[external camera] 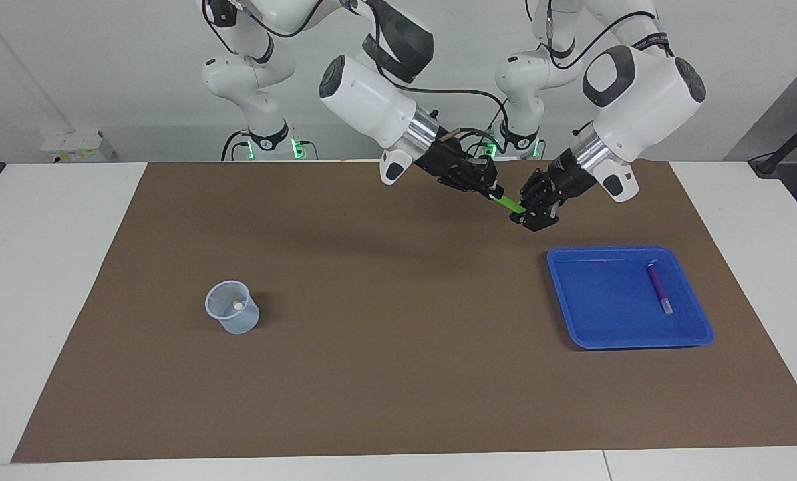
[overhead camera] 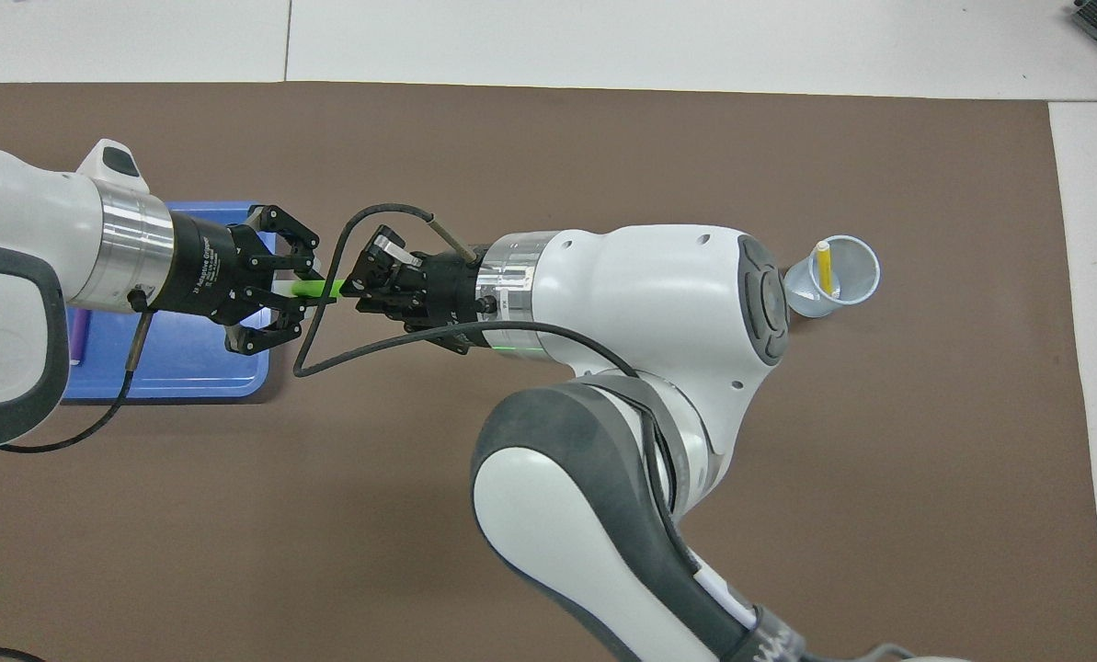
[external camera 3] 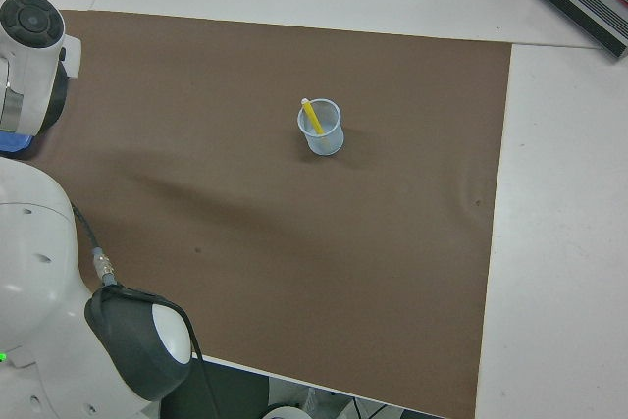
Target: Right arm passes pens to left for tray arrangement
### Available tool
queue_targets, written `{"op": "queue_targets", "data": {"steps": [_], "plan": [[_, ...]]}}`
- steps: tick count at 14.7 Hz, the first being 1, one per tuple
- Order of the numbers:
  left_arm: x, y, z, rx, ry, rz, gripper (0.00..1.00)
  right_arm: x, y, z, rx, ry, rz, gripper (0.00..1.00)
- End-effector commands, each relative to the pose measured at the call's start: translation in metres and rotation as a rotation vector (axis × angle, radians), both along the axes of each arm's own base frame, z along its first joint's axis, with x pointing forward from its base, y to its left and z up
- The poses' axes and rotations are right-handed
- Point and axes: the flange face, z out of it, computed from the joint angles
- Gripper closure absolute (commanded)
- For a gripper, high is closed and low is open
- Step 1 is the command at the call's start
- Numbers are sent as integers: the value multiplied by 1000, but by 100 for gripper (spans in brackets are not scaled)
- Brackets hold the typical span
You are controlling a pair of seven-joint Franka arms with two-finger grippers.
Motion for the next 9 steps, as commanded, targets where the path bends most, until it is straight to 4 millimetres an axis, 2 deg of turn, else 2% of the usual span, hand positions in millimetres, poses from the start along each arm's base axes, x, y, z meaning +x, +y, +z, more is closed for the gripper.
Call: {"op": "queue_targets", "data": {"steps": [1,2,3,5,9], "plan": [[-6,54,-5,92,-32,1,100,12,-28,3,-32,-25,-18,100],[-8,63,-7,97,-41,-12,100,11,-28,3,-32,-25,-17,99],[-9,71,-10,100,-49,-29,100,11,-28,3,-32,-25,-17,68],[-10,75,-9,100,-50,-27,100,11,-27,4,-33,-33,-15,0],[-11,76,-14,104,-50,-35,100,10,-28,5,-51,-42,-6,0]]}}
